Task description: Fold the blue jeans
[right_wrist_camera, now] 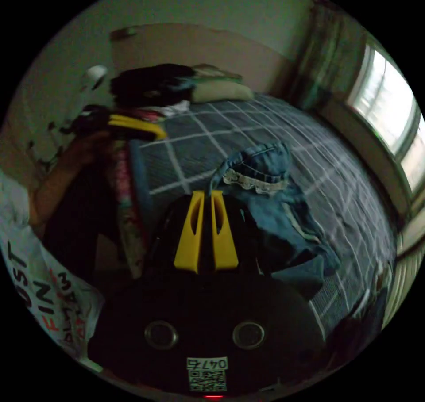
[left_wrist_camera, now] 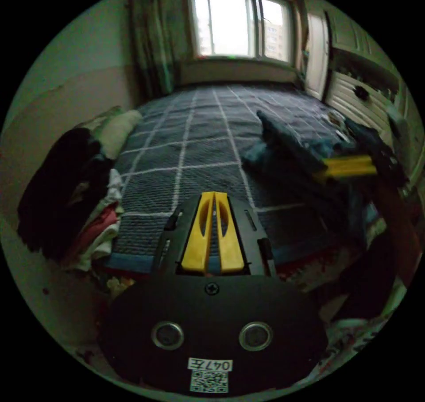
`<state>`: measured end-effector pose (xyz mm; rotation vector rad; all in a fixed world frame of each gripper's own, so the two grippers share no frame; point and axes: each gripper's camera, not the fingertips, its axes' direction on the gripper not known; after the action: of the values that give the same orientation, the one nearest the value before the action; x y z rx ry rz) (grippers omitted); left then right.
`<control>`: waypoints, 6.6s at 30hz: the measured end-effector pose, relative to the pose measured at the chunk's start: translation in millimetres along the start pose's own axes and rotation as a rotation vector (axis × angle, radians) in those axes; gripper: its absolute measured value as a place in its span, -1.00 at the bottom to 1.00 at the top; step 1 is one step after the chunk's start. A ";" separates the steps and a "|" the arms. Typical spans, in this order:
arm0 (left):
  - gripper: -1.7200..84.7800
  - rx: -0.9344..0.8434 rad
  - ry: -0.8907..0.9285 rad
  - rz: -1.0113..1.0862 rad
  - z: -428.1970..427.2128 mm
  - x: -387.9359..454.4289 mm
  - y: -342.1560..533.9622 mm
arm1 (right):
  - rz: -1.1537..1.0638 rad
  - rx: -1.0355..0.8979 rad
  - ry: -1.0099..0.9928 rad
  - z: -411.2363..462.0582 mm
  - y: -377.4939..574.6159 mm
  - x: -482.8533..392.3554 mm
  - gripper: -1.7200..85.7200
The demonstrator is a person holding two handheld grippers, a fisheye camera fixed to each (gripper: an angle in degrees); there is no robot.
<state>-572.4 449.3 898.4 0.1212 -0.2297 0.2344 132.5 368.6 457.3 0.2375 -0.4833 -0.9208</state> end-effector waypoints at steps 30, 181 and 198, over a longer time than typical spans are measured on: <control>-0.98 -0.393 -0.213 -0.290 106.8 -45.6 34.9 | -0.094 0.019 -0.251 89.1 24.3 -136.6 -0.95; -0.81 0.048 -0.082 -0.264 81.8 -35.7 -62.3 | 0.063 -0.175 0.253 -12.0 237.3 257.0 -0.76; -0.78 -0.038 -0.090 -0.140 185.5 -44.5 -106.2 | 0.157 -0.130 0.653 -136.3 160.7 352.1 -0.95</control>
<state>-627.9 310.2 1057.3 0.1099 -0.3138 0.0848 492.3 177.9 507.4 0.3582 0.1593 -0.6679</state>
